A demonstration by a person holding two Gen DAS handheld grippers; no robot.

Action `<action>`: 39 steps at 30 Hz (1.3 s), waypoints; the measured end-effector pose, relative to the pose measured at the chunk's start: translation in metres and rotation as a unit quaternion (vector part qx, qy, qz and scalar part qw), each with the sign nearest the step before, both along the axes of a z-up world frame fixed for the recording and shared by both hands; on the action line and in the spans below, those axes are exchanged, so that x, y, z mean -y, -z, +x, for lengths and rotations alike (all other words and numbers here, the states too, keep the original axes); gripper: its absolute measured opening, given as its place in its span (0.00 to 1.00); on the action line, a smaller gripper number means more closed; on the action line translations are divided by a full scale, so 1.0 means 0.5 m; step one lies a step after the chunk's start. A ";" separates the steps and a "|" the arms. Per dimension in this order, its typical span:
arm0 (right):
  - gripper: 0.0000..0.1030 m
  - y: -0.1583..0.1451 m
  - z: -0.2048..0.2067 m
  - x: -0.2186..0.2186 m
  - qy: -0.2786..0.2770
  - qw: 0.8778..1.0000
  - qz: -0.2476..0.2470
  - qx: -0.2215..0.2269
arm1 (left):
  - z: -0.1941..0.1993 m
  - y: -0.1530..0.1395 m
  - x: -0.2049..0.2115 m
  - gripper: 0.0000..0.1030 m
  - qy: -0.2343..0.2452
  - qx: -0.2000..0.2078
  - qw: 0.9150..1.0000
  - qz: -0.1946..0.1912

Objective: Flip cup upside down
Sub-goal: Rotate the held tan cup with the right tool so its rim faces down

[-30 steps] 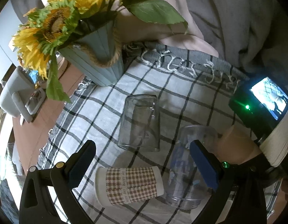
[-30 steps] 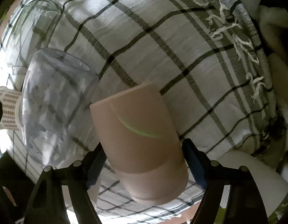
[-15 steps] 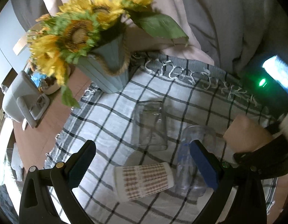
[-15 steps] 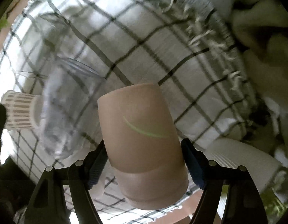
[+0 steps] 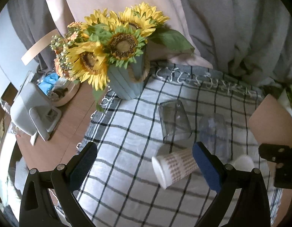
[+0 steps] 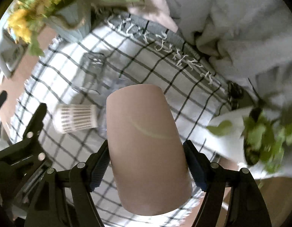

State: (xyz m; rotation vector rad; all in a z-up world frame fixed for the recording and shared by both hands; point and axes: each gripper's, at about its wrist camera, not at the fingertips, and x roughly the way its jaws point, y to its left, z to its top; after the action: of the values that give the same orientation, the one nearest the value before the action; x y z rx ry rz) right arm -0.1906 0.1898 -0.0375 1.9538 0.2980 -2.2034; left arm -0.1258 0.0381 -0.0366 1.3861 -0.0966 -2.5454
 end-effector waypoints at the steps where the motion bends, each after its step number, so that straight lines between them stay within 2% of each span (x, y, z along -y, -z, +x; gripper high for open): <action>1: 0.73 -0.002 0.015 0.001 0.013 1.000 -0.008 -0.007 | 0.010 0.004 0.004 1.00 0.007 0.004 1.000 -0.002; 7: 0.73 0.004 0.125 0.006 0.107 0.990 -0.065 -0.060 | 0.067 0.033 0.031 1.00 0.044 0.031 0.999 0.005; 11: 0.73 0.038 0.192 0.020 0.175 0.977 -0.070 -0.096 | 0.097 0.058 0.052 1.00 0.064 0.049 0.997 -0.001; 16: 0.73 0.086 0.249 0.050 0.245 0.959 -0.105 -0.099 | 0.116 0.088 0.081 1.00 0.081 0.072 0.994 0.004; 20: 0.73 0.132 0.280 0.079 0.285 0.946 -0.131 -0.081 | 0.128 0.111 0.099 1.00 0.092 0.090 0.992 0.000; 28: 0.69 0.212 0.307 0.116 0.323 0.933 -0.149 -0.049 | 0.142 0.152 0.123 1.00 0.104 0.118 0.988 -0.002; 32: 0.69 0.206 0.308 0.129 0.319 0.936 -0.137 -0.060 | 0.147 0.160 0.130 1.00 0.115 0.124 0.986 0.002; 39: 0.68 0.208 0.327 0.140 0.318 0.938 -0.131 -0.050 | 0.145 0.166 0.132 1.00 0.116 0.128 0.985 -0.001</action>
State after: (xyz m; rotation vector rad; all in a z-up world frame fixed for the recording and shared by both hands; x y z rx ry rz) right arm -0.0273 0.1199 -0.1414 1.9718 -0.6829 -2.5324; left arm -0.0533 -0.0279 -0.1197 1.7897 -0.3230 -2.5270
